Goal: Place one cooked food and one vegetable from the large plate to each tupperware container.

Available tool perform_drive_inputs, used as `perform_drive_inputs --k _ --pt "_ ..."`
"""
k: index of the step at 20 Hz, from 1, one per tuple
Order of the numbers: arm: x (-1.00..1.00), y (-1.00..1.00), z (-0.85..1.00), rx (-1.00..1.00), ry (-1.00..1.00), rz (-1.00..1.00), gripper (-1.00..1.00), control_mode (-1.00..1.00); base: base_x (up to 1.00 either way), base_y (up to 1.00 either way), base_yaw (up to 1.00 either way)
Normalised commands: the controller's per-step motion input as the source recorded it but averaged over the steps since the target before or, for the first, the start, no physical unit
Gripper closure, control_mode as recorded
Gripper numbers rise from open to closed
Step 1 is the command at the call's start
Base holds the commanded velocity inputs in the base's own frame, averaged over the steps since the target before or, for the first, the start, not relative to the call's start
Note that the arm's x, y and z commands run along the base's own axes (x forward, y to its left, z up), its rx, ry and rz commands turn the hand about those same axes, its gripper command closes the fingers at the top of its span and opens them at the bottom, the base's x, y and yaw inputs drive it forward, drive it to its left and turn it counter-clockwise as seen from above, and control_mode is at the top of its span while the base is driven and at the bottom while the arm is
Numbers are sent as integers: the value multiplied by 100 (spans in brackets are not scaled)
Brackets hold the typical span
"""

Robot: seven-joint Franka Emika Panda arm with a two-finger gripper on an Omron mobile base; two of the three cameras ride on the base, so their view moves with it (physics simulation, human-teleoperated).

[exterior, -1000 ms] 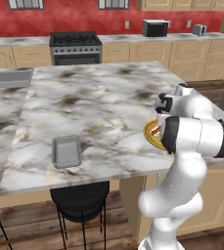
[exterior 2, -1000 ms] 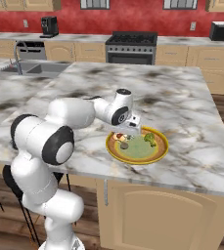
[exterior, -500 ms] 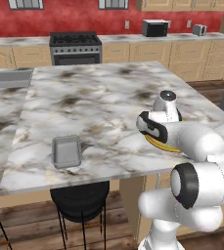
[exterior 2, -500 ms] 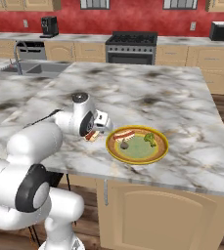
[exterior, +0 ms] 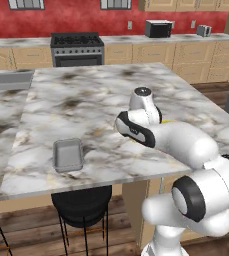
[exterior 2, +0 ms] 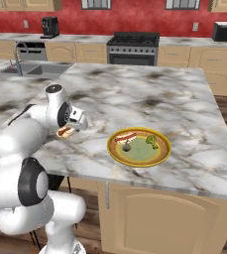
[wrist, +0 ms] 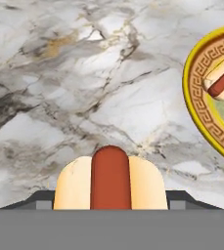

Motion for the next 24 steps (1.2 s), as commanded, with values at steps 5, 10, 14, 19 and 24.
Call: perform_drive_inputs --k 5,10,14,19,24 --pt "0 100 -15 1 8 0 100 -100 0 0 0" --pt "0 100 -53 3 0 0 100 -100 0 0 0" --pt "0 100 -44 8 0 0 100 -100 0 0 0" --pt "8 87 2 8 2 0 100 -100 0 0 0" --pt "11 72 10 1 2 0 100 -100 0 0 0"
